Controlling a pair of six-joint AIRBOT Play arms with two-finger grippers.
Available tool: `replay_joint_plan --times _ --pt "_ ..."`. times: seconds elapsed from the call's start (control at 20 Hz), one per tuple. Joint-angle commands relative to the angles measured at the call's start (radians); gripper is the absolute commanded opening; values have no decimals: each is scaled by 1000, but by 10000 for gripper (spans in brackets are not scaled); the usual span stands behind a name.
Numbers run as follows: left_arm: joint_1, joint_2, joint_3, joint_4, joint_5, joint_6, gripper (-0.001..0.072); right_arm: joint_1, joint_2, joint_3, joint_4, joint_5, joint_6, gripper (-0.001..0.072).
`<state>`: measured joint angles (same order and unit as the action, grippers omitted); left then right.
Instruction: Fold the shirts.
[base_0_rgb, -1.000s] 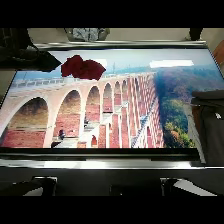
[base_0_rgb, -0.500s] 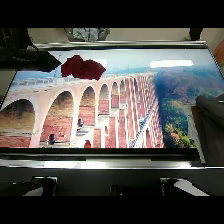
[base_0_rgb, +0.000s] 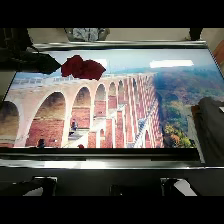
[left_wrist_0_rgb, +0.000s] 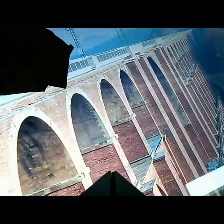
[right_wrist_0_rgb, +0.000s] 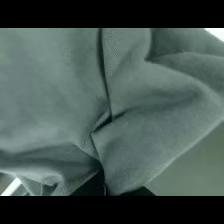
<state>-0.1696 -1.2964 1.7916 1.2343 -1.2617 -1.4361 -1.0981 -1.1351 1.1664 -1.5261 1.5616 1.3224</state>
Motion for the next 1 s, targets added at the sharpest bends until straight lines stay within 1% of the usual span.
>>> replay_joint_plan --times 0.0,0.05,0.1,0.15,0.2,0.25,0.3,0.35,0.4,0.5,0.55,0.6,0.65,0.7,0.75,0.8,0.85,0.9,0.95 --pt "0 1 0 0 -4 0 27 -1 9 -87 -31 -35 7 54" --pt "0 1 0 0 -4 -1 28 -1 10 -86 -36 -28 7 58" --pt "0 1 0 0 -4 0 28 -1 13 -84 -39 -27 6 166" --pt "0 1 0 -1 -4 0 28 -1 14 -76 -42 -37 -6 371" --pt "0 1 0 -3 -3 0 28 -1 14 -48 -47 -20 -52 590" --pt "0 1 0 -3 -3 0 28 -1 14 -6 -50 0 -121 701" --pt "0 2 1 -3 -3 -1 28 -1 14 56 -55 7 -171 702" --pt "0 4 2 -3 -3 0 28 -1 14 128 -57 -10 -189 703" --pt "0 5 8 -3 -2 0 28 0 14 222 -38 -60 -208 703" --pt "-1 4 32 35 33 20 27 33 14 414 43 -241 -270 702" --pt "-11 2 45 102 88 22 25 91 14 493 76 -335 -327 700" --pt "-30 -5 58 231 158 8 24 188 11 555 89 -416 -381 687" --pt "-60 -26 77 415 190 -40 24 320 3 588 77 -457 -415 684" --pt "-90 -59 97 592 170 -104 24 463 -10 595 53 -453 -425 684" --pt "-108 -100 105 728 119 -153 26 627 -40 594 22 -415 -422 684" --pt "-108 -136 102 768 60 -178 30 775 -81 594 -8 -364 -391 683" --pt "-96 -182 101 757 -24 -206 156 921 -135 594 -31 -303 -309 683" --pt "-84 -226 101 737 -134 -260 487 1028 -191 594 -34 -245 -229 685" --pt "-69 -271 99 689 -275 -298 715 1112 -252 594 -5 -183 -183 687"
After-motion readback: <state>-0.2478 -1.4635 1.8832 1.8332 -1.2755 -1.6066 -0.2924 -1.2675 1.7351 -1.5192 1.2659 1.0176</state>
